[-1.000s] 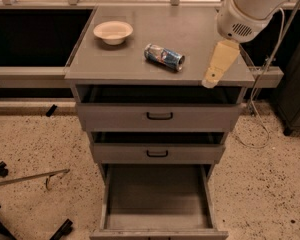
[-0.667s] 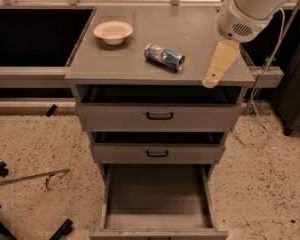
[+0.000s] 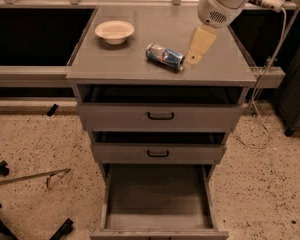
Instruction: Place redbull can into bottom drawer
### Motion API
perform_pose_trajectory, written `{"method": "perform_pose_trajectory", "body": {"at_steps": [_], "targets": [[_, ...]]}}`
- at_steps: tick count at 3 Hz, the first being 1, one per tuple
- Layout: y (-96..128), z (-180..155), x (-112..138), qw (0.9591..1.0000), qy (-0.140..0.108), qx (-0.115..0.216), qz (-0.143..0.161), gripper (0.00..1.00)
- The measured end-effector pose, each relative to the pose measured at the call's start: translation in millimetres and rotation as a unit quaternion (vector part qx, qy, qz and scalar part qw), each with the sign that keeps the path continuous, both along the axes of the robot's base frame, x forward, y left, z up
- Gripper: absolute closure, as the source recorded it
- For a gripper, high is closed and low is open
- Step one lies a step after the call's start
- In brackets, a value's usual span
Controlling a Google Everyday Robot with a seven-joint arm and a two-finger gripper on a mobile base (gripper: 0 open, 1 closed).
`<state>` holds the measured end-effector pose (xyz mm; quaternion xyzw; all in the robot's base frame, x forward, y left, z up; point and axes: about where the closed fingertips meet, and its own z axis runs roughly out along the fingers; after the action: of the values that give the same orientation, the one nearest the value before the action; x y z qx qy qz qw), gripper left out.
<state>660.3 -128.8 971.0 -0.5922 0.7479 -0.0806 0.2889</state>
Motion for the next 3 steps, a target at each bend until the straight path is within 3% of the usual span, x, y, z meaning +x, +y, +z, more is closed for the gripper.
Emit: {"method": "perform_pose_trajectory", "body": {"at_steps": [1,2,3], "targets": [[15.4,-5.1,52.2,0.9991,-0.012,0.04,-0.008,0.0],[42.2,-30.8,85.8,0.9975,0.01,0.069,0.004,0.0],[68.4,-70.0,101.7,0.9934,0.059,0.098,0.014,0.0]]}}
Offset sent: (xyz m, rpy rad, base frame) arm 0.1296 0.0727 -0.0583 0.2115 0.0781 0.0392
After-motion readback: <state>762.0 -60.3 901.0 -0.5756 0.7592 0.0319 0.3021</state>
